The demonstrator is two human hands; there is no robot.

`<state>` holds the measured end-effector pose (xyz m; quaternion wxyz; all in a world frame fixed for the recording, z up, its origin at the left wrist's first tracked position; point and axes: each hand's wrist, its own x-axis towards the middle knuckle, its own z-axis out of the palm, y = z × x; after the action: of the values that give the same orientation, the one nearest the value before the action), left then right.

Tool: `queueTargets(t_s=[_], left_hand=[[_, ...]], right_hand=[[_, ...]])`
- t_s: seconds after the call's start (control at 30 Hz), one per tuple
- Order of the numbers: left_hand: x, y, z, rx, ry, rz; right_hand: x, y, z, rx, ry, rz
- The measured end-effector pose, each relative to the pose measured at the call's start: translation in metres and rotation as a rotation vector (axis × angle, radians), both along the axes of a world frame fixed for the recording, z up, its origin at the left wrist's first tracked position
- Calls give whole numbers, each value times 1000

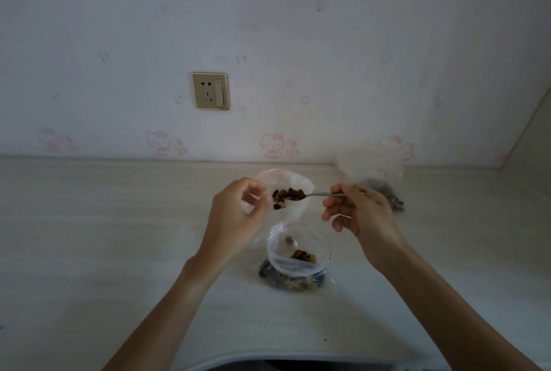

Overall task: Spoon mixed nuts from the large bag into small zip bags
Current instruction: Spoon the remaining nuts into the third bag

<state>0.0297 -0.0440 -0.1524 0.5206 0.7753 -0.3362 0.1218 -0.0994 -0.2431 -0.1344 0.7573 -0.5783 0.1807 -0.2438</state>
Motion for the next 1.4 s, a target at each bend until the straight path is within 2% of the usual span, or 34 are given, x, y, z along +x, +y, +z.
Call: queueTargets(t_s=[0.17,0.27,0.43,0.6,0.67,0.73,0.9,0.97,1.03,1.17,1.23,1.4], left_hand=[[-23,4,-14,196,124,-62],[-29,7,-20,255,125,-99],[-30,8,-17,249,157,-115],[-32,8,-9,208,220,-152],[-33,9,-8,189,250,-168],[-33,10,-7,181,264,-177],[-31,13,-8,169,290,-182],[-29,13,-9,177,285,-178],[-27,13,-10,196,275,-169],[-25,17,-9,219,235,-149],[-20,20,-7,182,230,-135],[5,21,5,85,179,2]], right_hand=[[-5,6,0,36,1,21],[-15,2,4,25,-21,33],[-41,-5,10,-13,-49,82],[-62,-3,10,-133,-43,134],[-67,1,9,-246,-47,141],[-70,3,9,-442,-61,158],[-81,8,9,-1168,-39,200],[-83,10,9,-1241,-55,195],[-80,11,9,-1170,-56,199],[-69,8,11,-723,-128,154],[-60,6,12,-580,-147,102],[-29,1,11,-422,-106,42]])
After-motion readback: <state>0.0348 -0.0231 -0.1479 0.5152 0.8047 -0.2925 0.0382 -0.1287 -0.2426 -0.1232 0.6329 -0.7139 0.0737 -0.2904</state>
